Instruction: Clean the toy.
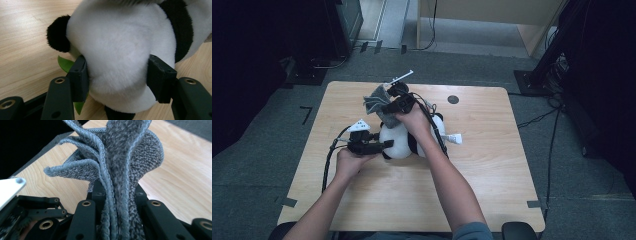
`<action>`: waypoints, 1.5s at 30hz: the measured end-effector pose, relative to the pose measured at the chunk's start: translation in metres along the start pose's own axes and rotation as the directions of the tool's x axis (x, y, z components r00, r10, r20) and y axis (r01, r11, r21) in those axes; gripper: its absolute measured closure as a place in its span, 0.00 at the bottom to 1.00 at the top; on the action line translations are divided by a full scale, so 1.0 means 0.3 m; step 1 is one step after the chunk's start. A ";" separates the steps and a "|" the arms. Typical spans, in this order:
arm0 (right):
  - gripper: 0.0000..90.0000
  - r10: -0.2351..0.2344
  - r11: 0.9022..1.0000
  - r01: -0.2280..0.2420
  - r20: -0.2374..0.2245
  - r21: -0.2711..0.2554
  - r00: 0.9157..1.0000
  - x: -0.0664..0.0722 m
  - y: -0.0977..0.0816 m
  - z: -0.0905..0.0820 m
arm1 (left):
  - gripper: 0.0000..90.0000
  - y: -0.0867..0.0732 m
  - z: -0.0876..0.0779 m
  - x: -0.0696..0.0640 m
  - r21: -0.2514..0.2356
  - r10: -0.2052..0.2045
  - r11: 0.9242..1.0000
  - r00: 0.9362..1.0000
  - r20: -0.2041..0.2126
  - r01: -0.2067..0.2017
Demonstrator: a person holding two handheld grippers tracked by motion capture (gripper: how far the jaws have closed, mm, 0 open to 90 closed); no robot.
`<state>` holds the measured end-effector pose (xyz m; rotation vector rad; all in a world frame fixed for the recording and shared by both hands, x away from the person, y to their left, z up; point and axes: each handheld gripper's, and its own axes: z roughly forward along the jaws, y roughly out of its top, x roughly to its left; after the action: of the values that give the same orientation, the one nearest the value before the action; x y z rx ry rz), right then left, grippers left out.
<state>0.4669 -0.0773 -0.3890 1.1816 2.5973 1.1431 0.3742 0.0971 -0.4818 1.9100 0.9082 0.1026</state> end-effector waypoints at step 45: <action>0.81 0.163 0.986 -0.167 0.228 -0.003 0.960 -0.387 -0.254 -0.264 | 0.60 0.006 0.010 -0.011 0.014 -0.036 0.999 0.999 -0.029 0.036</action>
<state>0.4738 -0.2360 -0.4084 1.4626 2.3799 0.9478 0.3741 0.0924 -0.4810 1.9091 0.9646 0.1022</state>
